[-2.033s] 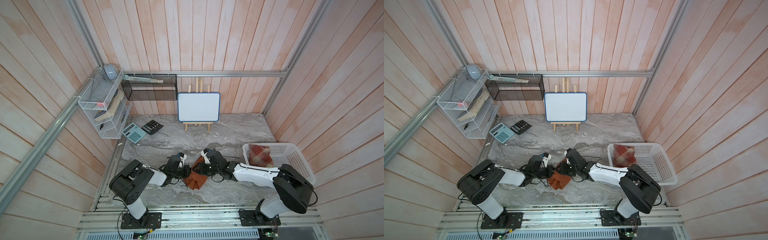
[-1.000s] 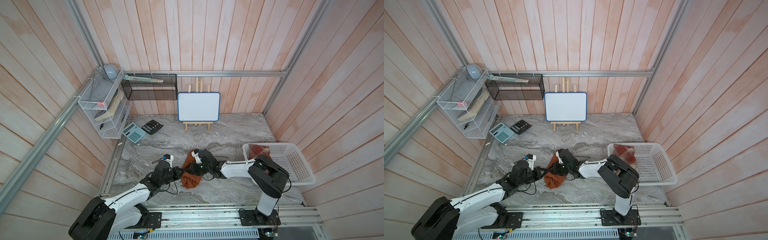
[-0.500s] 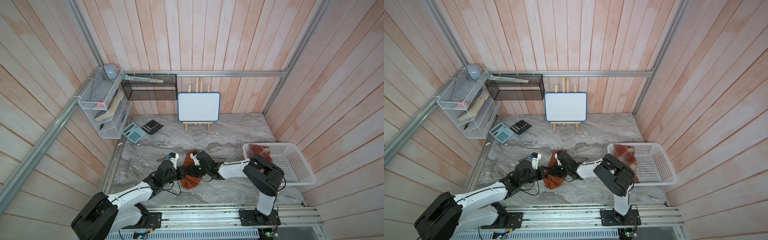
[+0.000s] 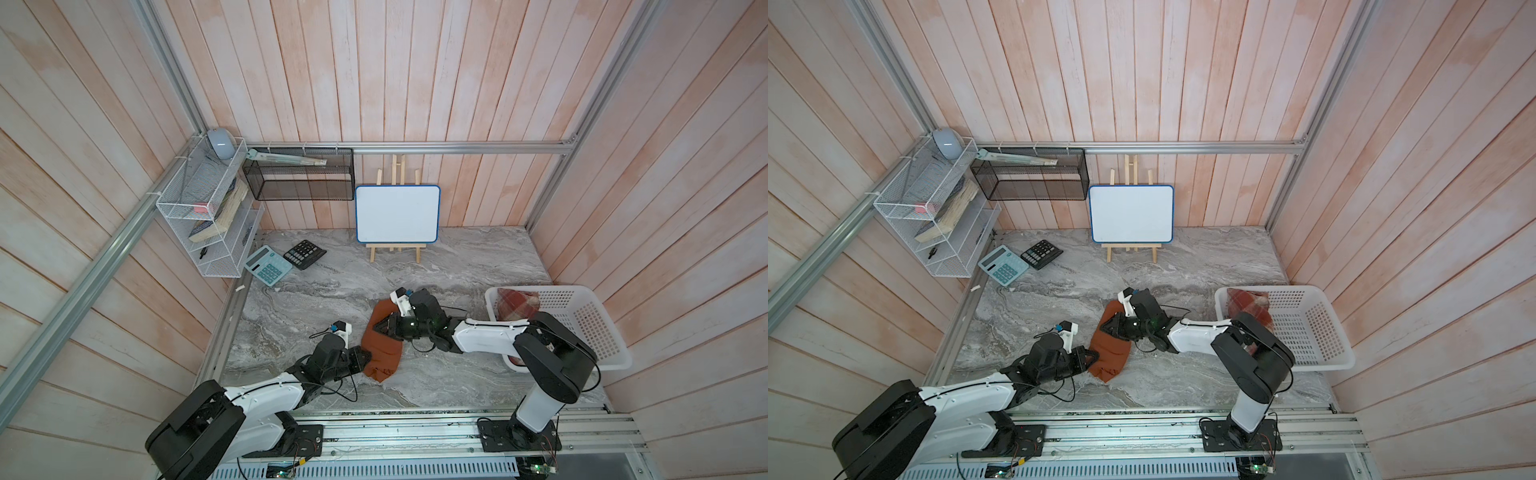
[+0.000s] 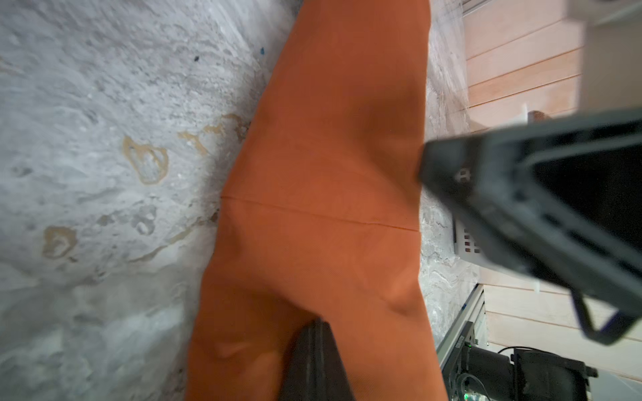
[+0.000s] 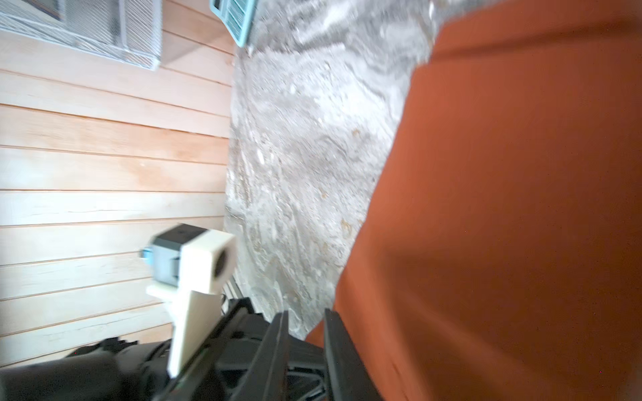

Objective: Roll up the skirts
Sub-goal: Roll the skirt at the center of the board.

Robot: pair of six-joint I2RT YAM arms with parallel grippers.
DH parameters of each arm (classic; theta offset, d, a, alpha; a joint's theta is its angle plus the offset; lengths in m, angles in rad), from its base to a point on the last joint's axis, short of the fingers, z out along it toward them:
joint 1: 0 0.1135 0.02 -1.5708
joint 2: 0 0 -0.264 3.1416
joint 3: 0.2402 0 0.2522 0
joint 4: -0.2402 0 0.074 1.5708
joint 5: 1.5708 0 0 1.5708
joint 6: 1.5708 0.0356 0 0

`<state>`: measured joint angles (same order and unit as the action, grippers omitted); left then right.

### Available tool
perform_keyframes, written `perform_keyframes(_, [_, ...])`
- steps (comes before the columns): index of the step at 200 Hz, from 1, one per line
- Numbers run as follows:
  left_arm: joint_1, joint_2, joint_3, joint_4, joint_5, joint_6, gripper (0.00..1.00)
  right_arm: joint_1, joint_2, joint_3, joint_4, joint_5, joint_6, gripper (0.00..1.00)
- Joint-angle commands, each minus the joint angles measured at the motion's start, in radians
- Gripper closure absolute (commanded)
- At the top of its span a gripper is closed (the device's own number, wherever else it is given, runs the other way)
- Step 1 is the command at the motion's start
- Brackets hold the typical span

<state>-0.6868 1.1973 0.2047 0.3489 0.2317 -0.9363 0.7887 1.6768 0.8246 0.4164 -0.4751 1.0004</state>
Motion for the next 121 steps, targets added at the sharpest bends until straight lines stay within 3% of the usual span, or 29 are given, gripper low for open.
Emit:
perform_keyframes(1, [-0.007,0.014,0.006,-0.005,0.023,0.004,1.00,-0.030,-0.001,0.045,-0.017,-0.028,-0.033,0.77])
perform_keyframes(73, [-0.007,-0.003,0.010,-0.041,0.021,0.008,1.00,-0.083,0.220,0.054,0.062,-0.085,-0.046,0.80])
perform_keyframes(121, [-0.008,0.033,0.003,-0.017,0.049,0.007,1.00,-0.092,0.233,0.036,0.094,-0.123,-0.040,0.80])
